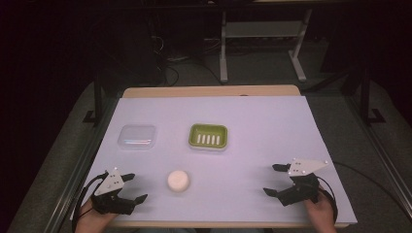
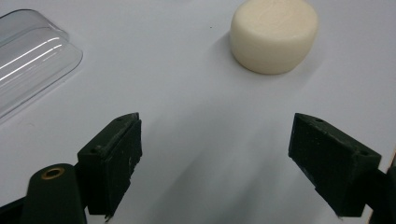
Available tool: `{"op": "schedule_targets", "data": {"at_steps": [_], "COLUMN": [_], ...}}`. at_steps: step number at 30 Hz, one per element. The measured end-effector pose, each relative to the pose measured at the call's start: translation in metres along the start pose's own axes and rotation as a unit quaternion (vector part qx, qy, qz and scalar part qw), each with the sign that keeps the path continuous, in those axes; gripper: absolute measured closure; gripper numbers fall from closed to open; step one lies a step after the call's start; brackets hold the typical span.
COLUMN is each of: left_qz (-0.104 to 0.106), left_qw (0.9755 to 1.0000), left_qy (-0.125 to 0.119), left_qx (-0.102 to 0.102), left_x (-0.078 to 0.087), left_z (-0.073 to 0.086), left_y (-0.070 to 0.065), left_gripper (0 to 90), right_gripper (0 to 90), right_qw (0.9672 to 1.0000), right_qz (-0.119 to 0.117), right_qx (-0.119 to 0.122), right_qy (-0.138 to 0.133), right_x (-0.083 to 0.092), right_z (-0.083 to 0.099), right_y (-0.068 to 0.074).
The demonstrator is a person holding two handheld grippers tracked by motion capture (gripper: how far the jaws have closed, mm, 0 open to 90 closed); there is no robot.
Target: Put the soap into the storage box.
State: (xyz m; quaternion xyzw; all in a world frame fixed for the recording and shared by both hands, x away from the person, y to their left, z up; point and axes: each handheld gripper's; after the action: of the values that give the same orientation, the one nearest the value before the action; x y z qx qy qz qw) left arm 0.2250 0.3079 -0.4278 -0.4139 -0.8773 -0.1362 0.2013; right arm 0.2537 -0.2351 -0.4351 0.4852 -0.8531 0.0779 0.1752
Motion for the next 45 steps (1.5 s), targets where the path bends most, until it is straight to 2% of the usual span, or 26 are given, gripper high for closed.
{"op": "schedule_targets", "data": {"at_steps": [5,9,13,17,23,27,30,35,44,45], "left_qz": [0.002,0.005,0.009,0.011,0.017,0.020,0.026,0.026,0.035,0.044], "left_qw": [1.0000,0.9999,0.9999,0.9996,0.9996,0.9992,0.9992,0.9990,0.9976,0.9971], "left_qy": [-0.001,0.010,0.009,0.015,0.015,0.021,0.020,0.025,0.041,0.047], "left_qx": [-0.002,-0.010,-0.007,-0.022,-0.018,-0.029,-0.024,-0.027,-0.043,-0.039], "left_x": [-0.002,-0.004,-0.005,-0.007,-0.010,-0.012,-0.014,-0.014,-0.019,-0.021], "left_z": [-0.002,-0.002,-0.004,-0.008,-0.011,-0.015,-0.017,-0.019,-0.033,-0.036], "left_y": [-0.002,-0.002,-0.005,-0.007,-0.010,-0.013,-0.013,-0.015,-0.019,-0.020], "left_gripper": [16.3,16.1,15.9,15.1,14.6,14.7,14.7,14.3,13.9,14.0], "right_gripper": [13.1,13.1,13.1,13.1,13.1,13.1,13.1,13.1,13.1,13.1], "right_qw": [1.0000,1.0000,1.0000,1.0000,1.0000,1.0000,1.0000,1.0000,1.0000,1.0000], "right_qz": [0.000,0.000,0.001,0.000,-0.001,-0.002,-0.003,-0.002,0.000,0.001], "right_qx": [0.002,0.000,0.002,0.002,0.002,0.005,0.005,0.005,0.001,0.002], "right_qy": [0.001,0.000,0.000,0.001,0.000,0.000,0.002,0.003,0.001,0.000], "right_x": [0.000,0.000,0.000,0.000,0.000,-0.001,-0.001,-0.001,0.001,0.001], "right_z": [0.000,0.000,0.000,0.000,0.000,0.000,0.000,0.000,0.001,0.001], "right_y": [0.001,0.000,0.001,0.001,0.001,0.001,0.002,0.002,0.003,0.003]}}
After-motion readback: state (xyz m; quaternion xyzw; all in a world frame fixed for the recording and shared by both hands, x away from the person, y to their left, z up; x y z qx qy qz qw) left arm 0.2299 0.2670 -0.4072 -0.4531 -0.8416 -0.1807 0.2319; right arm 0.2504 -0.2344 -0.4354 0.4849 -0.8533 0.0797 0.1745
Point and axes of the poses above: each handheld gripper's, and its own axes: x roughly backward along the jaws, z roughly out of its underside, y roughly to its left, and after that the axes turned 13 degrees about -y, right-handed
